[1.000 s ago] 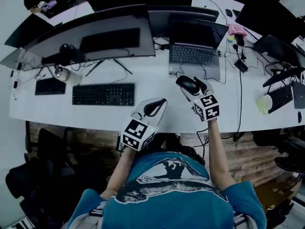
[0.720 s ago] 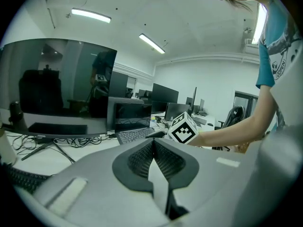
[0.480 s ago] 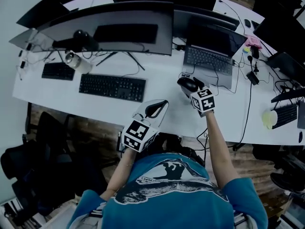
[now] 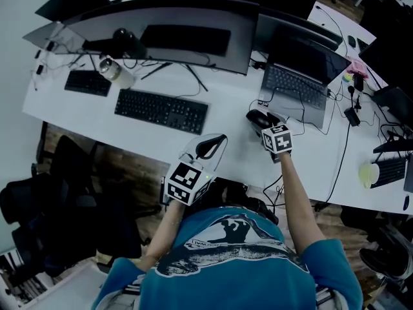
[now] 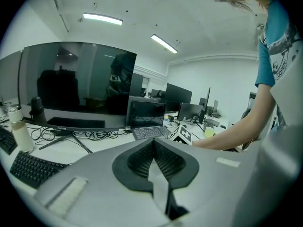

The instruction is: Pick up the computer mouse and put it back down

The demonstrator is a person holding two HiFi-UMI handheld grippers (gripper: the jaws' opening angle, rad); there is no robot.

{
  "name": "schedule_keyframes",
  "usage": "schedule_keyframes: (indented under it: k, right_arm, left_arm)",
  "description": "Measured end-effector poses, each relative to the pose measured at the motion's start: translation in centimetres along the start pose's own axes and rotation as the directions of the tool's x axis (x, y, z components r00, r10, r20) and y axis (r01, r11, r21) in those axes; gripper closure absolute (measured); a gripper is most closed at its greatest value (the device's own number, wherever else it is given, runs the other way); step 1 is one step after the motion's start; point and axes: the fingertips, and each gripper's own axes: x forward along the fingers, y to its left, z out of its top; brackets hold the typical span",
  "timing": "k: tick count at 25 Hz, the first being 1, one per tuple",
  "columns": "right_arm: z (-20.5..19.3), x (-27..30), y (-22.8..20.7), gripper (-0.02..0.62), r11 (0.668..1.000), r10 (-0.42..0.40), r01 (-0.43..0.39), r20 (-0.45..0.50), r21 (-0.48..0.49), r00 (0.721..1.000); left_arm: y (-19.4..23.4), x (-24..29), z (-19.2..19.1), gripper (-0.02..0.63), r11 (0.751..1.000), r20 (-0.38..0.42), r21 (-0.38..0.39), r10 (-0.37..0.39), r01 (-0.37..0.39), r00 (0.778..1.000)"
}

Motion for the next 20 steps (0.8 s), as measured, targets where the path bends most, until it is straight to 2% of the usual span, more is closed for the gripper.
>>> schedule_keyframes:
  k: [6, 15, 20]
  right_arm:
    - [-1.7, 1.2, 0.4, 0.288, 1.000, 0.001, -0.002, -0.060, -0.017, 0.998]
    - [-1.4, 1.5, 0.2, 0.285, 1.000, -0.001, 0.001, -0.048, -0.013, 0.999]
    - [-0.9, 0.4, 0.5, 0.267, 0.999, 0.025, -0.025, 0.000, 0.047, 1.000]
  left_arm:
    - [0.5, -0.3, -0.1, 0.588, 1.000, -0.002, -0.007, 0.015, -0.016, 1.000]
    - [0.0, 0.2, -0.3, 0.588, 1.000, -0.017, -0.004, 0.002, -0.002, 1.000]
    - [-0.3, 0.5, -0.1, 0.588, 1.000, -0.018, 0.002, -0.012, 0.012, 1.000]
